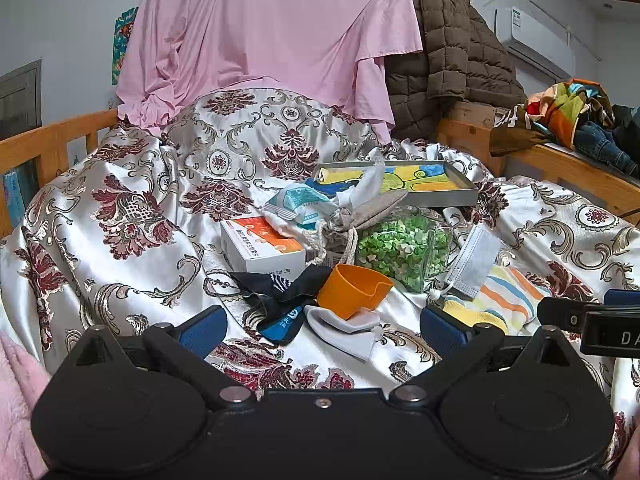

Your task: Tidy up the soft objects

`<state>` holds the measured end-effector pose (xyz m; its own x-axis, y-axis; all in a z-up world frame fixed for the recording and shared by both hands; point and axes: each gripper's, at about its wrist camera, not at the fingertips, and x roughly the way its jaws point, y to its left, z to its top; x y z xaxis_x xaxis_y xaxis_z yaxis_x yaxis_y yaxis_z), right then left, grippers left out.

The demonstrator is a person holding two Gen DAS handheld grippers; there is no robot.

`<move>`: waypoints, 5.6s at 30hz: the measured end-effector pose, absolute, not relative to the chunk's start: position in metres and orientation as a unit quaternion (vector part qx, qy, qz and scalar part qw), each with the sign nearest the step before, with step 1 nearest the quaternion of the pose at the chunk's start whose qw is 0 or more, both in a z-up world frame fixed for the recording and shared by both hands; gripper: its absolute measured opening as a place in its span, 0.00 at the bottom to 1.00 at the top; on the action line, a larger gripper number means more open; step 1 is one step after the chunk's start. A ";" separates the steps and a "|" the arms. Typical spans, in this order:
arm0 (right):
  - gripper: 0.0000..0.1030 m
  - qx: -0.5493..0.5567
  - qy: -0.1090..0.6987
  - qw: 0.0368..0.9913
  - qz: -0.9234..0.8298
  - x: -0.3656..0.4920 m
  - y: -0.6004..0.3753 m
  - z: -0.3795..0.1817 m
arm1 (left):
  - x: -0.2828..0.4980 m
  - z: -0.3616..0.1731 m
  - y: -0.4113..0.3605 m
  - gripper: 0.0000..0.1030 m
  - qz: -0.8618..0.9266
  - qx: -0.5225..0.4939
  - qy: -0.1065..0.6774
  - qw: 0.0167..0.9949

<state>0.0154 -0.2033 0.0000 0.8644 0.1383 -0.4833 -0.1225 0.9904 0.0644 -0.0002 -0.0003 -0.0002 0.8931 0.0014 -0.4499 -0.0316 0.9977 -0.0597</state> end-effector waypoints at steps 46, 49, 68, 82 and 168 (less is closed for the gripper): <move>1.00 -0.013 0.270 0.958 0.094 0.063 -0.223 0.006 | 0.039 0.003 -0.007 0.99 -0.021 0.005 0.242 0.970; 1.00 -0.035 0.283 0.949 0.133 0.082 -0.228 0.002 | 0.056 0.006 -0.013 0.99 -0.045 0.027 0.235 0.971; 1.00 -0.061 0.346 0.917 0.188 0.172 -0.279 -0.031 | 0.198 0.004 -0.091 0.99 -0.365 0.140 0.215 0.895; 1.00 -0.073 0.380 0.895 0.223 0.204 -0.278 -0.058 | 0.262 -0.026 -0.120 0.99 -0.451 0.128 0.311 0.827; 0.29 0.098 0.159 0.975 0.119 0.436 -0.314 0.008 | 0.489 0.059 -0.120 0.36 -0.072 -0.130 0.267 0.952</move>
<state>0.4357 -0.3138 0.0076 0.9213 0.2622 -0.2872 -0.2001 0.9529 0.2281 0.4890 -0.1195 0.0591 0.8472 -0.2066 -0.4894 0.0674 0.9557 -0.2866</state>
